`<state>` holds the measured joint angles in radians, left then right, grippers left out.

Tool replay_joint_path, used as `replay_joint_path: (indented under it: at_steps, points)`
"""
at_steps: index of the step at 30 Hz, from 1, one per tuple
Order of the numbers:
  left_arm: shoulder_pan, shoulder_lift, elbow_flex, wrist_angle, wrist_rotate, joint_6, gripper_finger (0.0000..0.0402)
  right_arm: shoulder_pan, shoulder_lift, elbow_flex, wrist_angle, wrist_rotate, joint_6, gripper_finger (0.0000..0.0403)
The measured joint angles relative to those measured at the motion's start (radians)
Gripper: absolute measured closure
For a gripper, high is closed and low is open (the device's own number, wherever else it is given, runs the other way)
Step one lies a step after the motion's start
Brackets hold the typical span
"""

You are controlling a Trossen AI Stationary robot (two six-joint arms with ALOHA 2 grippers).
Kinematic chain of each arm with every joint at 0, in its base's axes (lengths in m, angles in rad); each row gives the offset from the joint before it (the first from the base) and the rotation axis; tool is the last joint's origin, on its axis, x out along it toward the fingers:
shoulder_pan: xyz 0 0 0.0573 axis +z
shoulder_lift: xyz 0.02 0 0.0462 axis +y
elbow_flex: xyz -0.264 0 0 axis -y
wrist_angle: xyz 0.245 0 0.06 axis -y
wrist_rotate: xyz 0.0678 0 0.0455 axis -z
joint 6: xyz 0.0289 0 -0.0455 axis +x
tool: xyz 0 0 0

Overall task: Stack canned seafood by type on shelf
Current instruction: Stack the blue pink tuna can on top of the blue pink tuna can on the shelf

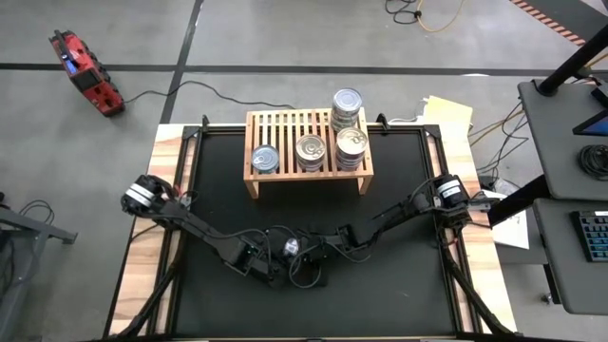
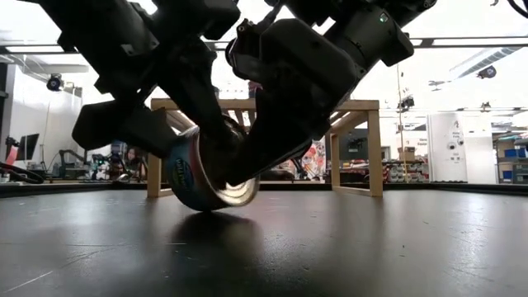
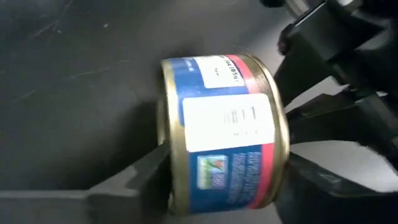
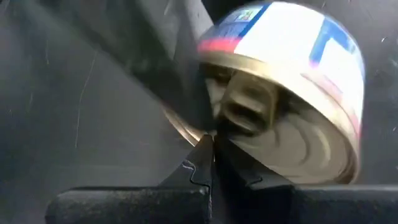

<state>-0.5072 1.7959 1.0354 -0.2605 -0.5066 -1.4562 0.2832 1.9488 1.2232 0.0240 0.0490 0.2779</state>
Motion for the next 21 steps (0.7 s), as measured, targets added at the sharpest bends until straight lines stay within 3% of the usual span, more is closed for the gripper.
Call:
replay_joint_path:
  at_steps: [2,21]
  points:
    - [0.0,-0.007,0.0,-0.002,0.007,-0.004,0.0223,0.0,-0.005,0.0,-0.014,0.0,0.0,0.0394]
    - [0.0,-0.152,-0.002,-0.137,0.054,-0.005,0.0224,0.0,-0.14,0.0,-0.244,0.064,0.017,0.0394]
